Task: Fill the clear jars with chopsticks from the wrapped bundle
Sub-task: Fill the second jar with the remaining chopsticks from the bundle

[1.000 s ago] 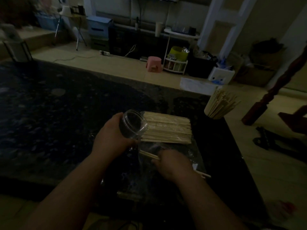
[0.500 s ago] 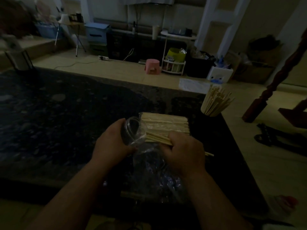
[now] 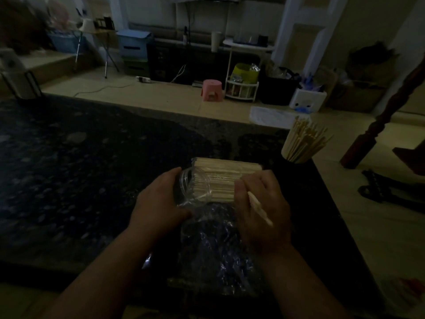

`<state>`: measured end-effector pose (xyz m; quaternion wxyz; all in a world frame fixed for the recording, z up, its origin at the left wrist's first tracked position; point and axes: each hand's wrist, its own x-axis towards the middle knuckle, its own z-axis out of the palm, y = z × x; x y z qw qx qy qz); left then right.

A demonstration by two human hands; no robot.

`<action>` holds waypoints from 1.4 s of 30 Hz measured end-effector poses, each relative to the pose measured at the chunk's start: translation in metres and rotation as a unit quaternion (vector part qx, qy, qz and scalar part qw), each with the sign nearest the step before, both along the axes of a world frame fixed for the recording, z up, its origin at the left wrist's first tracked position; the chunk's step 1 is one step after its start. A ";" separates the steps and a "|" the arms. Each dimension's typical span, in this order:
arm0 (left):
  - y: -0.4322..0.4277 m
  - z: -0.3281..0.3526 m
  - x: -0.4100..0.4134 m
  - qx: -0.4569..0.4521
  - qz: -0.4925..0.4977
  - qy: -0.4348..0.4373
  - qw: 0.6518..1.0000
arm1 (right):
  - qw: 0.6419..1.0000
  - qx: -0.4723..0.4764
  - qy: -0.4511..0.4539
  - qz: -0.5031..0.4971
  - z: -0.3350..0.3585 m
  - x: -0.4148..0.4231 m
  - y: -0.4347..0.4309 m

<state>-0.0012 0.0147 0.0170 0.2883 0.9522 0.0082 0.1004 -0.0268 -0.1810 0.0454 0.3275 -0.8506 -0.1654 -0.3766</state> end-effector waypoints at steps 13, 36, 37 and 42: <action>0.007 0.001 0.004 -0.001 0.015 -0.010 1.000 | 0.935 0.332 0.113 0.045 -0.007 0.011 0.017; 0.005 0.011 0.000 -0.013 -0.008 -0.012 1.000 | 0.888 0.389 0.246 0.008 -0.011 0.016 0.013; 0.005 0.011 0.001 -0.012 -0.004 -0.012 1.000 | 0.883 0.398 0.249 0.007 -0.011 0.017 0.012; 0.009 0.010 0.002 -0.021 0.017 -0.010 1.000 | 0.884 0.318 0.340 0.028 -0.017 0.021 0.004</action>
